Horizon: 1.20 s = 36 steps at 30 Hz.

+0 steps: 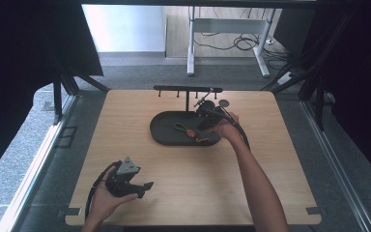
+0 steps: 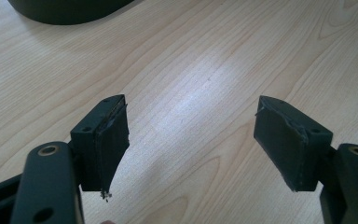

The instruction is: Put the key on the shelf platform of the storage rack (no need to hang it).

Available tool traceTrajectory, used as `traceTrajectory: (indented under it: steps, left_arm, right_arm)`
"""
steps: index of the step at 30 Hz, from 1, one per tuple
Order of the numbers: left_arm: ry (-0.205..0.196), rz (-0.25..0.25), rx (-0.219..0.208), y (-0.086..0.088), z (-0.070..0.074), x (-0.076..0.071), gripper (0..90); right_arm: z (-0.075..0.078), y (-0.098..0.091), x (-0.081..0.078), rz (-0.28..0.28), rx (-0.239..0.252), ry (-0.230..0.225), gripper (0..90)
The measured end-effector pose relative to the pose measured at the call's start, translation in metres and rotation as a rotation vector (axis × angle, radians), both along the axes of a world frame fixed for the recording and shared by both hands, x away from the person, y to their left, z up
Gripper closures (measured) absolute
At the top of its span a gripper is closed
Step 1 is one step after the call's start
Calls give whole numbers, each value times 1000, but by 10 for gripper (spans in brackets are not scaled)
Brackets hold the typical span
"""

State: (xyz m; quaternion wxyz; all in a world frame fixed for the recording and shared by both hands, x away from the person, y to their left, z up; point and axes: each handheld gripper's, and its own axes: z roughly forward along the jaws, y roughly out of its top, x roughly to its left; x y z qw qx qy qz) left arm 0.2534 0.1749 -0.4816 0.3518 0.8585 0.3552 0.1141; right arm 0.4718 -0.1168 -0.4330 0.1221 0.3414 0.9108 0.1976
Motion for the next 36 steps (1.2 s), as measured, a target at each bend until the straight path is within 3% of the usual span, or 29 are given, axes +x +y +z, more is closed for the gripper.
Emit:
traceTrajectory:
  steps: [17,27,36]
  left_arm:
    - [9,0,16,-4,-4,1,269]
    - [13,-12,32,-11,-7,2,269]
    - [10,-9,40,-13,-6,1,269]
  right_arm:
    - [14,-23,-27,14,72,-35,551]
    - [16,-50,-68,50,119,-64,534]
    - [0,-77,-101,59,144,-71,518]
